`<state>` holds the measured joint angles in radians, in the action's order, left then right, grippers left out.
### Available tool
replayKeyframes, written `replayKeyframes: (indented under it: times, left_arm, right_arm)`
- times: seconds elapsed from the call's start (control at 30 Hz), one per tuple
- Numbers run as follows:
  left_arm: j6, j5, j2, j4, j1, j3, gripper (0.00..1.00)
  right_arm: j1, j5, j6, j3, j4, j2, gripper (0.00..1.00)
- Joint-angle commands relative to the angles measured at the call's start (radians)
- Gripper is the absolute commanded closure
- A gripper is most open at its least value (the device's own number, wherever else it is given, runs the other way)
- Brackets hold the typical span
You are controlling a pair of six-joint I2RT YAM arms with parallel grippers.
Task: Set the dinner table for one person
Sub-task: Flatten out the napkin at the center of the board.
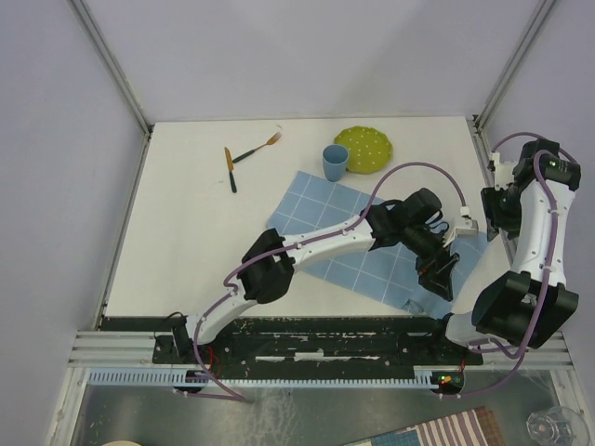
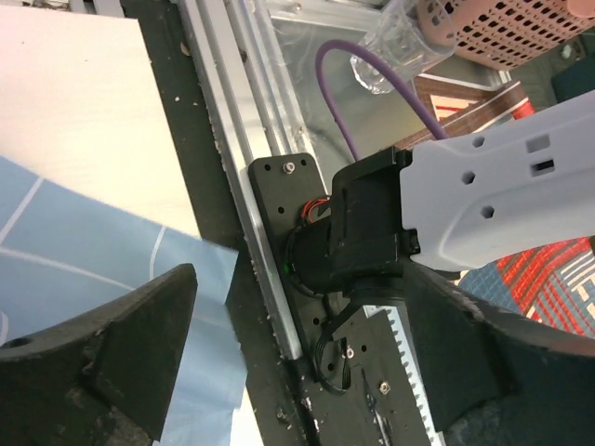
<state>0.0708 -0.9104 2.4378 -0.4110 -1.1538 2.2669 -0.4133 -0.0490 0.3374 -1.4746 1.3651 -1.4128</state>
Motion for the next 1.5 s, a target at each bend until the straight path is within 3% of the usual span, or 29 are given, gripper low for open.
replayKeyframes:
  times: [0.0, 0.33, 0.5, 0.67, 0.9, 1.17, 1.47]
  left_arm:
    - [0.105, -0.021, -0.053, 0.163, 0.000, -0.013, 0.01]
    - [-0.103, 0.179, -0.143, -0.092, 0.046, -0.021, 0.01]
    - [-0.116, 0.318, -0.244, -0.095, 0.174, -0.159, 0.01]
    - [-0.155, 0.388, -0.263, -0.226, 0.326, -0.177, 0.02]
    - [-0.234, 0.574, -0.391, -0.236, 0.418, -0.365, 0.00]
    - [-0.226, 0.632, -0.434, -0.316, 0.497, -0.443, 0.00]
    - [-0.277, 0.701, -0.537, -0.369, 0.577, -0.579, 0.01]
  right_arm:
    - [-0.001, 0.011, -0.010, -0.026, -0.016, -0.006, 0.46]
    - [-0.001, 0.023, 0.010, -0.038, 0.034, -0.093, 0.44]
    - [-0.001, 0.012, 0.015, -0.015, -0.004, -0.163, 0.44]
    - [-0.001, 0.019, -0.009, -0.053, -0.038, -0.272, 0.44]
    - [-0.001, 0.032, -0.026, -0.119, -0.089, -0.424, 0.40]
    - [-0.010, -0.003, -0.011, -0.146, -0.188, -0.543, 0.32]
    - [-0.053, 0.011, 0.005, -0.157, -0.221, -0.641, 0.30]
